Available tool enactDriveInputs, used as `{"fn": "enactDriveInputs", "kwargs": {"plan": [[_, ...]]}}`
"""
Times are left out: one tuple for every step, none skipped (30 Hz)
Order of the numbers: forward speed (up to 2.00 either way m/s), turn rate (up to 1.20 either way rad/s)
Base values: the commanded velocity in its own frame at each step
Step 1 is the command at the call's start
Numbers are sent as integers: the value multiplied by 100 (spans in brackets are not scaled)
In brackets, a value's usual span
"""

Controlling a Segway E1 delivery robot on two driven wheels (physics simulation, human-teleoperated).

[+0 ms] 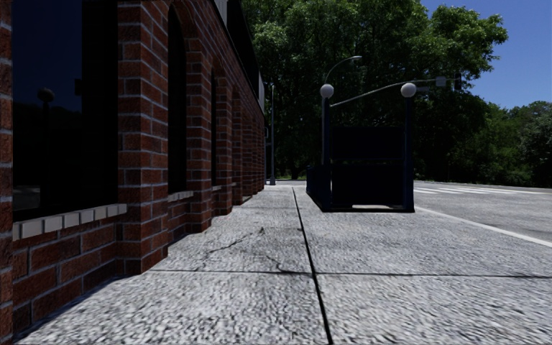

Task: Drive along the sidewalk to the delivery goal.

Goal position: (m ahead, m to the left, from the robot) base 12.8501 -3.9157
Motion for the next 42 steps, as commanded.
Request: {"fn": "enactDriveInputs", "kwargs": {"plan": [[200,0],[200,0],[200,0],[200,0],[200,0],[200,0],[200,0],[200,0],[200,0],[200,-1],[200,-2],[200,-2],[200,-3],[200,-3],[200,-4],[200,-4],[200,-5],[200,-6],[200,-6],[200,-6],[200,-7],[200,-7],[200,-7],[200,-7],[200,-7],[200,-7],[200,-7],[200,-7],[200,-7],[200,-7],[200,-7],[200,-7],[200,-7],[200,-7],[200,-10],[200,-12],[200,-15],[200,-15],[200,-17],[200,-17],[200,-17],[200,-19]]}}
